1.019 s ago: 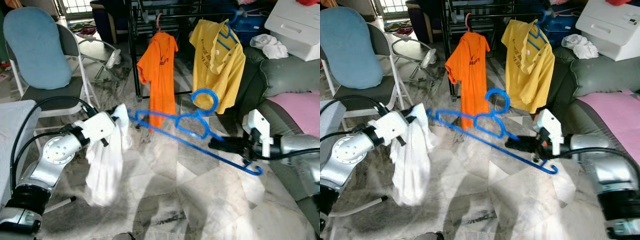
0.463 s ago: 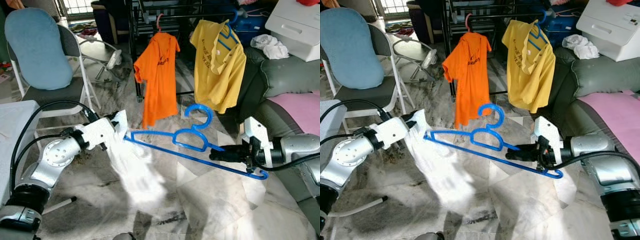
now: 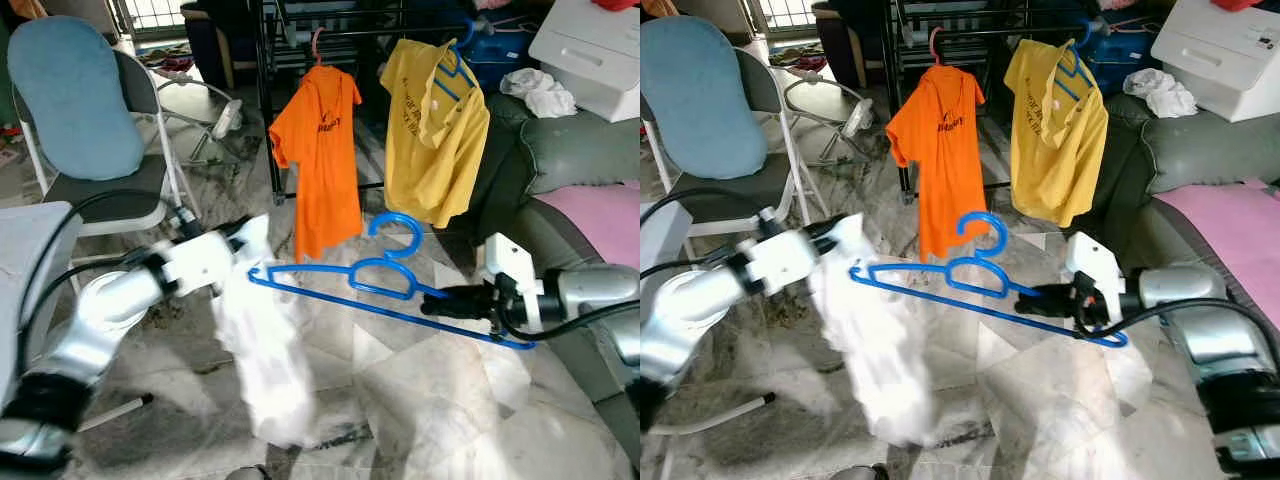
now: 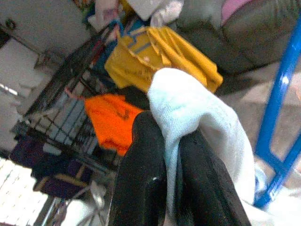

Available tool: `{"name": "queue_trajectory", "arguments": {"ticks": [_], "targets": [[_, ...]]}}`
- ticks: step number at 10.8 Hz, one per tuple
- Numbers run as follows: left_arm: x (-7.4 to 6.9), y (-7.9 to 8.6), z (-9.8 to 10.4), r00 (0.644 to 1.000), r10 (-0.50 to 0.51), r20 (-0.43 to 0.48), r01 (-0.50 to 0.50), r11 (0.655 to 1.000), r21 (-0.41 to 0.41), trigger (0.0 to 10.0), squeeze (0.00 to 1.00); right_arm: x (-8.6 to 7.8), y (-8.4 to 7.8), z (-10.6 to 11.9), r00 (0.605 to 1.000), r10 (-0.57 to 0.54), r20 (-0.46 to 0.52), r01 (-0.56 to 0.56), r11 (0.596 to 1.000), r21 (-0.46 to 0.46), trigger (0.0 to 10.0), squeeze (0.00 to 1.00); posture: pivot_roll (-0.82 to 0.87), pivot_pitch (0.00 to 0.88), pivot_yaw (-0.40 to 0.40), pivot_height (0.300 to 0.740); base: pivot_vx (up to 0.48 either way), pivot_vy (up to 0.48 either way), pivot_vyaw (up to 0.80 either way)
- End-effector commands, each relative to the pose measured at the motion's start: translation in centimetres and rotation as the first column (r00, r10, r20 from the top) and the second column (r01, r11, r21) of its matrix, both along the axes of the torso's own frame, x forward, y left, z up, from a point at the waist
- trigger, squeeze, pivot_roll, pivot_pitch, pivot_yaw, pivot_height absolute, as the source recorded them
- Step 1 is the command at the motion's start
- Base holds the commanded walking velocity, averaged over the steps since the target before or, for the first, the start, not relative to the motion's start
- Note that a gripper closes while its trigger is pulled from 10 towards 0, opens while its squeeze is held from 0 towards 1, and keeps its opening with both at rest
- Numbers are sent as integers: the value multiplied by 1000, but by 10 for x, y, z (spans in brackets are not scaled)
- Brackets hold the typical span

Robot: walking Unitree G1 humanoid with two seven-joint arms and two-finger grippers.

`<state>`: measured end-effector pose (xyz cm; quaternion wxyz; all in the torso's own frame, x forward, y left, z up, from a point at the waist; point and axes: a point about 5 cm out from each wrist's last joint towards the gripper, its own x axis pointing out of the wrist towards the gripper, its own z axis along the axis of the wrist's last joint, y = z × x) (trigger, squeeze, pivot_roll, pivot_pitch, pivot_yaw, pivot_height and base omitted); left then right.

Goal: Hang hanger

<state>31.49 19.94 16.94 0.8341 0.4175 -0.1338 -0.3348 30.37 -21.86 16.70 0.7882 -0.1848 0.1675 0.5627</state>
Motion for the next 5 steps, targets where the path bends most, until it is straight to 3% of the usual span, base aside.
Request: {"name": "queue_trajectory", "arguments": {"ticks": [1,3,5], "targets": [[0,11,2,1000,31,-1,-31,1000,-3,10000,0,6,0,13,998,-6,61,5,1000,20,10000,0,-17,72,11,740,0,0,0],[-1,18,-7,997,64,-33,-63,998,9,10000,0,13,1,22,994,-29,107,23,999,49,10000,0,-19,72,12,740,0,0,0],[-1,13,-8,998,52,-29,-52,999,10,10000,0,13,1,19,994,-29,107,24,999,48,10000,0,-22,73,10,740,0,0,0]]}}
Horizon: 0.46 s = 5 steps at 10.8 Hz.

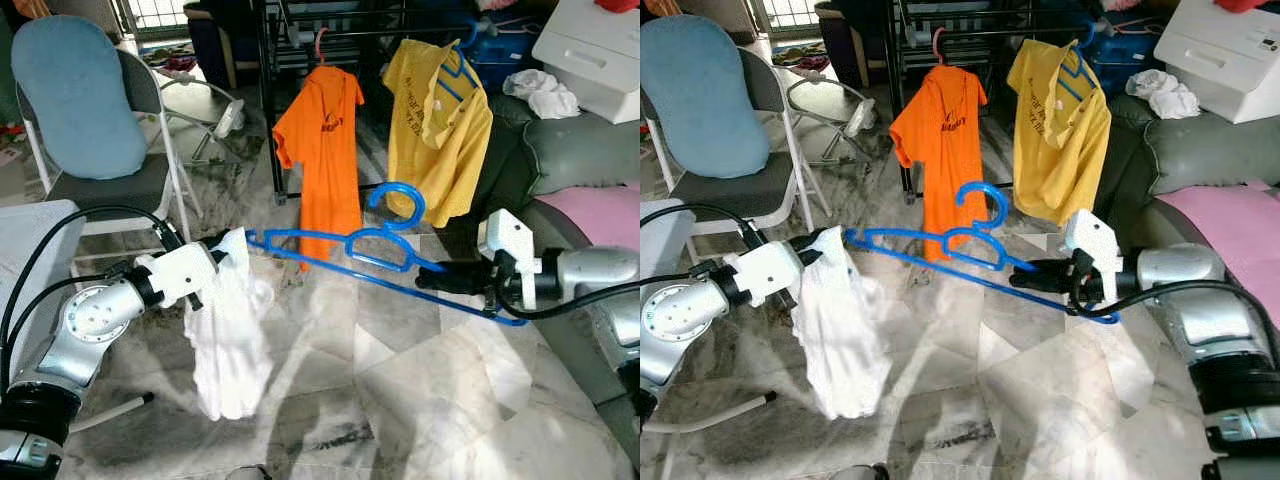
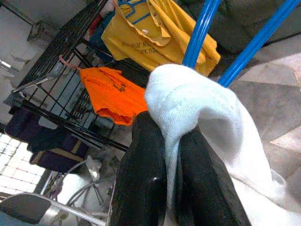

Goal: Hang hanger

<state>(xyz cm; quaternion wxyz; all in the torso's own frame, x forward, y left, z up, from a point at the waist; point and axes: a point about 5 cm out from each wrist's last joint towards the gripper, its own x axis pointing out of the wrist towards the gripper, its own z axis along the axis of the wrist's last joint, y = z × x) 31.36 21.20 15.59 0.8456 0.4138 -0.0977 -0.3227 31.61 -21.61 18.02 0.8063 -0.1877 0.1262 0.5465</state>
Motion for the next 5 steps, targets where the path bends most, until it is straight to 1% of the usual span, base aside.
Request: {"name": "queue_trajectory", "arguments": {"ticks": [1,2,3,5], "targets": [[1,-4,9,999,-18,39,18,1000,0,10000,0,0,-1,3,1000,6,15,-6,1000,4,10000,0,-21,74,10,740,0,0,0],[3,-6,9,999,-20,45,20,1000,4,10000,0,-2,-1,1,1000,12,3,-12,1000,6,10000,0,-21,75,12,740,0,0,0],[4,-4,7,999,-13,42,12,1000,15,10000,0,-4,-2,1,1000,17,-7,-17,1000,6,10000,0,-24,77,14,740,0,0,0],[6,-9,10,998,-20,57,20,1000,7,10000,0,-9,-6,-1,999,31,-42,-31,1000,2,10000,0,-29,82,19,740,0,0,0]]}}
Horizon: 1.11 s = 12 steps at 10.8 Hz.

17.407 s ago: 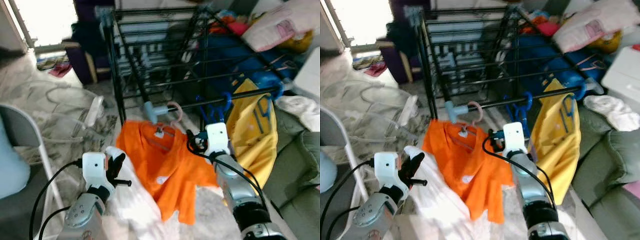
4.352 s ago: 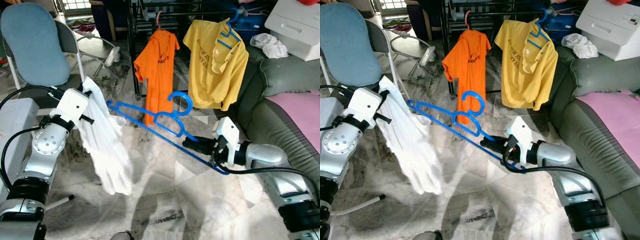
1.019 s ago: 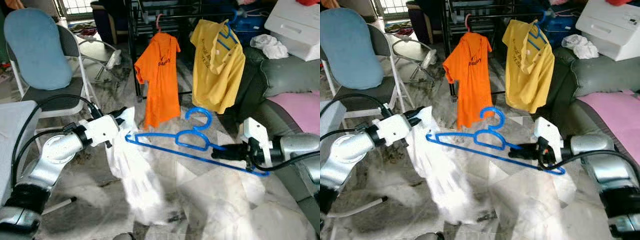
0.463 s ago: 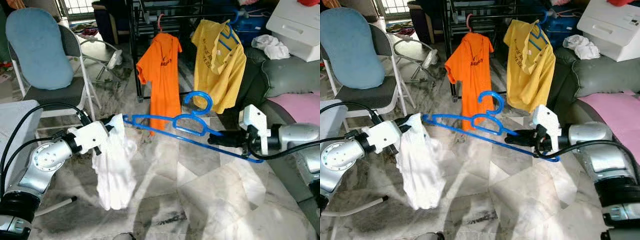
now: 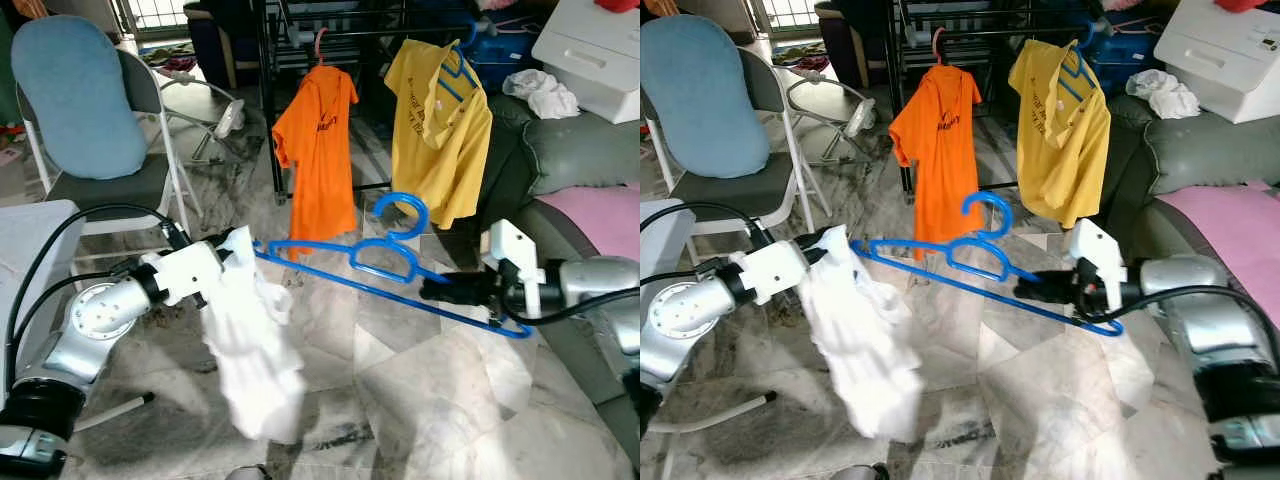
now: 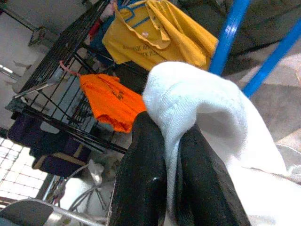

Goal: Hang hanger

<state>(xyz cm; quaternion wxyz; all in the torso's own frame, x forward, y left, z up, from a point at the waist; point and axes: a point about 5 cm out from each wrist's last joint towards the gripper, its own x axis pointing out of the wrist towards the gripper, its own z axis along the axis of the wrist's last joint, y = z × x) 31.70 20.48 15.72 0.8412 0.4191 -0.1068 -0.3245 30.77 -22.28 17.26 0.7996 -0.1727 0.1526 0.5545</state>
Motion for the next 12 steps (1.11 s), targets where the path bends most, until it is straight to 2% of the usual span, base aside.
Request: {"name": "queue_trajectory", "arguments": {"ticks": [1,5,7,8,10,12], "targets": [[3,-3,9,999,-5,42,5,1000,-11,10000,0,-6,1,5,999,52,-14,-52,999,15,10000,0,-29,82,19,740,0,0,0],[0,-11,8,998,-42,49,42,999,-2,10000,0,-14,6,-4,992,96,-79,-94,995,26,10000,0,-27,87,22,740,0,0,0],[-2,-22,17,992,-84,93,87,996,-25,10000,0,-15,13,-10,990,105,-97,-102,994,39,10000,0,-23,87,20,740,0,0,0],[-4,-35,30,983,-130,131,139,989,-60,10000,0,-16,17,-16,987,109,-115,-104,994,45,10000,0,-17,86,17,740,0,0,0],[-10,-48,48,976,-172,135,192,970,-148,10000,0,-15,20,-24,986,99,-131,-93,994,55,10000,0,-9,83,14,740,0,0,0],[-16,-52,61,976,-192,101,212,944,-251,10000,0,-13,20,-36,989,49,-141,-43,998,49,10000,0,-6,83,14,740,0,0,0]]}}
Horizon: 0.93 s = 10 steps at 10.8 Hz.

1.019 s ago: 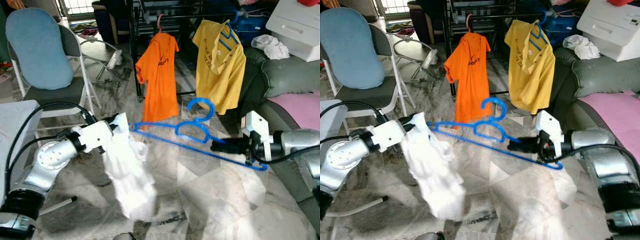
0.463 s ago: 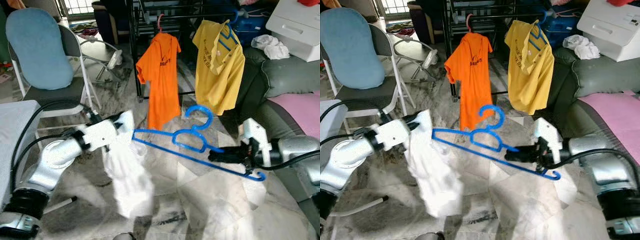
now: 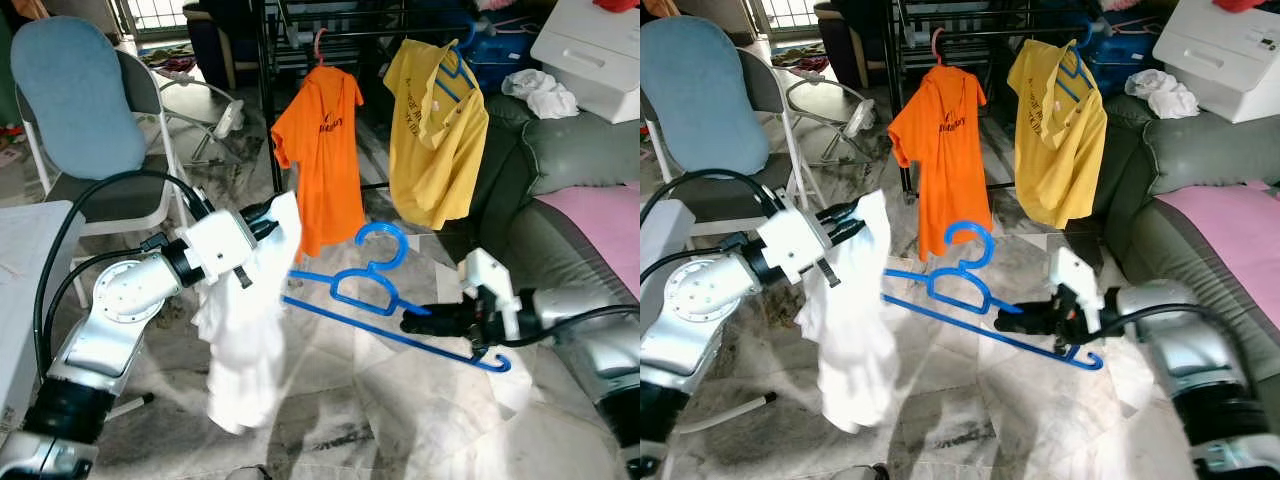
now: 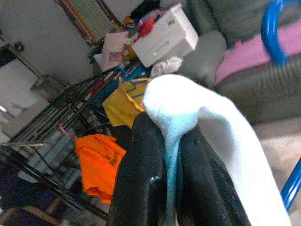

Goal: Hang hanger

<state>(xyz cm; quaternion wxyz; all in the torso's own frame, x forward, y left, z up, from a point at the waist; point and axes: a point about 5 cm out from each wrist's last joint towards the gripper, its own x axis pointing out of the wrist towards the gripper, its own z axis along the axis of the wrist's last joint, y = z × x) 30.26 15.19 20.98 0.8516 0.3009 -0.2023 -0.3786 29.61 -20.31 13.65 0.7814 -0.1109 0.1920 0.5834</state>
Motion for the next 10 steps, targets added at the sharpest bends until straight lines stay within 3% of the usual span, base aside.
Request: {"name": "queue_trajectory", "arguments": {"ticks": [1,3,5,6,7,8,9,10], "targets": [[-4,0,16,1000,-19,19,20,998,-59,10000,0,-1,-1,-4,1000,-9,3,9,1000,-14,10000,0,-2,81,11,740,0,0,0],[-9,-6,34,999,-51,-2,51,987,-152,10000,0,-1,-3,-13,998,-55,-20,55,998,-9,10000,0,-2,81,11,740,0,0,0],[-13,-11,43,997,-77,-10,73,979,-192,10000,0,13,-12,-28,968,-249,-9,249,968,-44,10000,0,3,83,11,740,0,0,0],[-16,-13,45,996,-86,-26,79,976,-205,10000,0,26,-19,-30,914,-405,16,405,913,-40,10000,0,2,86,11,740,0,0,0],[-21,-16,46,993,-102,-60,86,971,-224,10000,0,43,-29,-27,796,-603,60,605,795,-35,10000,0,2,86,9,740,0,0,0],[-24,-18,42,989,-118,-85,97,971,-218,10000,0,53,-36,-20,694,-717,69,718,696,12,10000,0,6,87,5,740,0,0,0],[-28,-21,34,983,-136,-127,108,972,-208,10000,0,67,-39,-3,576,-816,51,806,577,131,10000,0,6,87,5,740,0,0,0],[-31,-26,14,975,-132,-181,96,976,-195,10000,0,83,-30,25,513,-858,-5,820,489,296,10000,0,9,88,7,740,0,0,0]]}}
